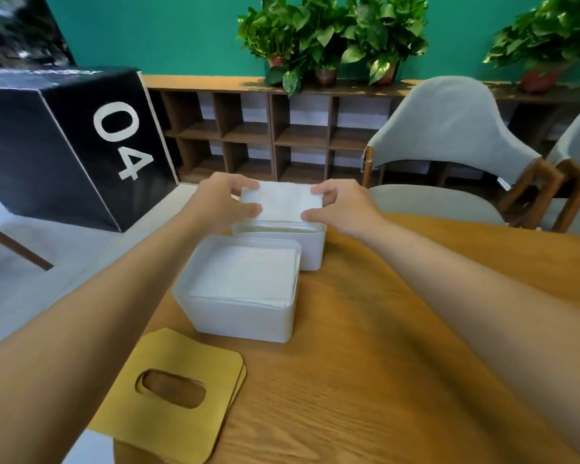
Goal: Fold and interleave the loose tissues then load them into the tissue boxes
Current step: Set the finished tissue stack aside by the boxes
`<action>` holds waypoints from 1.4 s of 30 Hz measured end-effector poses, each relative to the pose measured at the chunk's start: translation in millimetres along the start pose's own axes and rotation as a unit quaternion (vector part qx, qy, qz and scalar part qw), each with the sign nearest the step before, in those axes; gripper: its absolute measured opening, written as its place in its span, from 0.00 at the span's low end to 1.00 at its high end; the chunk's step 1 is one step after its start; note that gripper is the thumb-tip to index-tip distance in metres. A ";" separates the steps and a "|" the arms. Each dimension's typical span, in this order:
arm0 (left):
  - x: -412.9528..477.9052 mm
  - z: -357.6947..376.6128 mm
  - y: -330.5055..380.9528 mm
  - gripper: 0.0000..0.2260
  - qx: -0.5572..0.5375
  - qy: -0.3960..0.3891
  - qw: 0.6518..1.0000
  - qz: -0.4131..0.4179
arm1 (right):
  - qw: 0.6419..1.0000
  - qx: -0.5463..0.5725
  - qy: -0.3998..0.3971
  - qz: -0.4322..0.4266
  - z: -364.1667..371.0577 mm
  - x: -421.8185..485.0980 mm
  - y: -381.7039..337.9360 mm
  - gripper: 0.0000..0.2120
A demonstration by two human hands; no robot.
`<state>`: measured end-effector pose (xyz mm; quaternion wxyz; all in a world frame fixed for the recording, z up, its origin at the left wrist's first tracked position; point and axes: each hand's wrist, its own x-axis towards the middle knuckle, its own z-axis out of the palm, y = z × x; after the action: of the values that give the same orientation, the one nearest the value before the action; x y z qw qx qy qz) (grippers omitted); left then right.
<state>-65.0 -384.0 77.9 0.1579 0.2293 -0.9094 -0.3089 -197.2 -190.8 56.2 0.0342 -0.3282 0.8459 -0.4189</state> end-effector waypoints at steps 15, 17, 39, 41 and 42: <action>9.7 0.5 4.1 0.21 0.231 -0.101 0.963 0.092 | 0.945 -0.304 -0.073 -0.094 -0.8 14.5 -10.9 0.24; 12.3 -5.8 3.9 0.20 0.222 -0.114 0.961 0.122 | 0.944 -0.300 -0.079 -0.115 -3.3 15.0 -10.1 0.25; 21.5 4.9 16.6 0.16 0.360 -0.162 0.915 0.084 | 0.950 -0.225 -0.208 -0.055 -9.3 11.4 -5.1 0.21; 10.4 -1.8 28.2 0.15 0.316 -0.133 0.935 0.093 | 0.973 -0.159 -0.150 -0.070 -17.5 -0.9 -2.2 0.21; 4.4 -5.2 35.9 0.15 0.288 -0.109 0.946 0.104 | 0.981 -0.133 -0.122 -0.076 -22.7 -6.6 -2.3 0.21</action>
<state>-78.0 -363.5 105.3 0.0159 0.1338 -0.9901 -0.0384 -198.4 -172.3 71.1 0.0609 -0.4420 0.8560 -0.2612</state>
